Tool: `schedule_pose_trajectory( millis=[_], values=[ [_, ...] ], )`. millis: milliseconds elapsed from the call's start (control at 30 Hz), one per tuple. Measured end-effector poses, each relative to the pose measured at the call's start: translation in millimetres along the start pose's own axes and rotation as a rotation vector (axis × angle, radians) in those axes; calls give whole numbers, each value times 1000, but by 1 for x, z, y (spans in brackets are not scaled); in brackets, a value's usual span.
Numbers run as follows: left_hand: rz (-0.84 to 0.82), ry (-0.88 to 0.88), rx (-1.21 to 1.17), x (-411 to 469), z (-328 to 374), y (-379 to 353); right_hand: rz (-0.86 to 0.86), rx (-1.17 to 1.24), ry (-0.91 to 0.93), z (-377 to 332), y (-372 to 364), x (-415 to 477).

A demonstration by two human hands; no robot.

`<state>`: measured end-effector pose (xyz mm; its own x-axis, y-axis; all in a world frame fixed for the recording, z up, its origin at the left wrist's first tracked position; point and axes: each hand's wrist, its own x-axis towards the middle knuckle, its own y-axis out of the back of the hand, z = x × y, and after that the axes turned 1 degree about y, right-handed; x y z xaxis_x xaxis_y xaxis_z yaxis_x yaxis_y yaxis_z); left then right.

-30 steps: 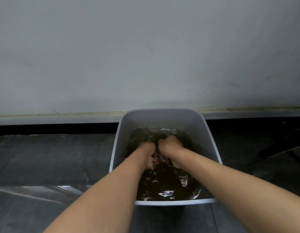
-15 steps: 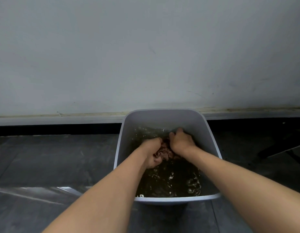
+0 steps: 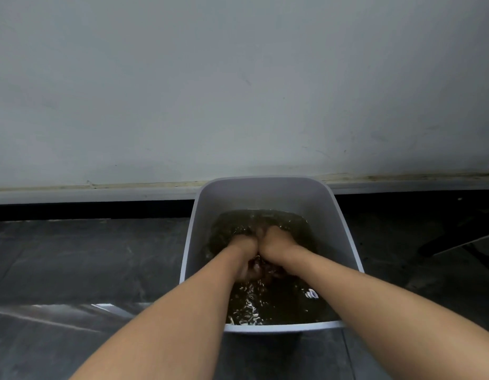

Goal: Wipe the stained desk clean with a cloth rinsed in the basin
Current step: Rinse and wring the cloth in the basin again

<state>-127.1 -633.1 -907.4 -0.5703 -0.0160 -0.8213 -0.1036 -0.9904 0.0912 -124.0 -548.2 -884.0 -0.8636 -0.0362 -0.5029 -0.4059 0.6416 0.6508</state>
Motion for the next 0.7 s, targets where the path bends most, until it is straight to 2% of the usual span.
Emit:
schedule_pose_trajectory(
  millis=[67, 200, 333, 467, 700],
  values=[
    [21, 41, -103, -4, 1, 2, 53, 158, -51, -9, -1, -7],
    [-15, 31, -371, -11, 6, 7, 82, 176, -36, -17, -7, -19],
    [-103, -24, -143, -32, 8, 6, 192, 111, 24, -13, 6, -19],
    [-136, -47, -139, -27, 8, 0, 253, -138, 61, 3, 25, -9],
    [178, -236, -53, -3, 2, -2, 20, -445, 39, 14, 25, 0]
  ],
)
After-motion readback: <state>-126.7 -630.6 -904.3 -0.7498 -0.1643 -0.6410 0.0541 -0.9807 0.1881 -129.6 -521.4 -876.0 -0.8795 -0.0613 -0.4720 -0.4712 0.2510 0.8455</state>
